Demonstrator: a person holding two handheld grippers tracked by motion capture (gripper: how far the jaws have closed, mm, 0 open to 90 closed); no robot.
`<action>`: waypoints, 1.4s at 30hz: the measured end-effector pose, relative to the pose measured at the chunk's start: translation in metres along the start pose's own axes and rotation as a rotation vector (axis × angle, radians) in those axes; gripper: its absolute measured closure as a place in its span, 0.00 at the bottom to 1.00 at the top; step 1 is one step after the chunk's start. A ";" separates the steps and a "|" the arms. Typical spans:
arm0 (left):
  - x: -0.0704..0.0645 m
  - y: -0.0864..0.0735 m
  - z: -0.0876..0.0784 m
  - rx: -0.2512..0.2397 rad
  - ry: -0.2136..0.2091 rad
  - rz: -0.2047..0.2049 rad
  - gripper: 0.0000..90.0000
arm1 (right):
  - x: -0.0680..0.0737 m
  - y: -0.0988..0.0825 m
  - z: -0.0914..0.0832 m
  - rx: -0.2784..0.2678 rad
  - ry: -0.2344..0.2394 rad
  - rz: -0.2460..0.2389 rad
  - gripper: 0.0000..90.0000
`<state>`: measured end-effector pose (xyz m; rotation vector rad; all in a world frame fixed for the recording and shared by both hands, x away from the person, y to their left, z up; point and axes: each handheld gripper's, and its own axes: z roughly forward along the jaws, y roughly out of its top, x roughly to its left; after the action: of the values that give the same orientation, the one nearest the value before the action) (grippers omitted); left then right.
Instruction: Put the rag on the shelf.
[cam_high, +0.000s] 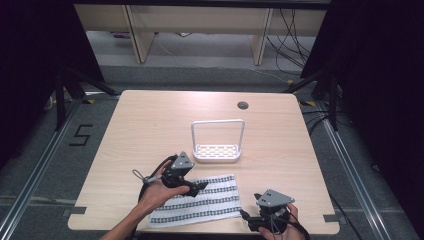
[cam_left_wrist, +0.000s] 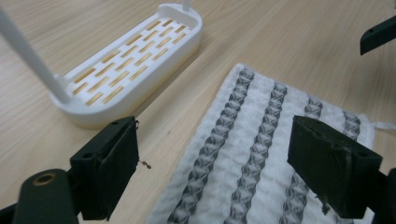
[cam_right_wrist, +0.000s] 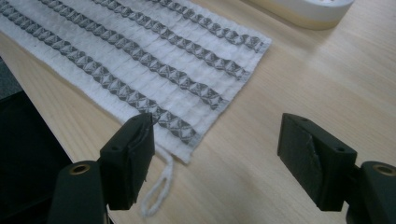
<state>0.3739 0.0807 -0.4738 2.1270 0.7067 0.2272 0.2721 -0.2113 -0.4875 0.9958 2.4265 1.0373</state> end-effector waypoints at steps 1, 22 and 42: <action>-0.001 0.003 0.004 -0.003 -0.014 -0.002 0.19 | 0.003 0.001 0.001 0.015 0.008 0.003 0.35; -0.008 0.036 0.070 0.128 -0.108 0.072 0.25 | 0.014 0.001 0.016 0.077 0.029 -0.011 0.45; -0.009 0.044 0.096 0.194 -0.156 0.118 0.32 | 0.015 0.001 0.022 0.107 0.039 -0.009 0.52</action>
<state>0.4225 -0.0109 -0.4974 2.3452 0.5308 0.0562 0.2739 -0.1885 -0.5020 1.0061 2.5395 0.9412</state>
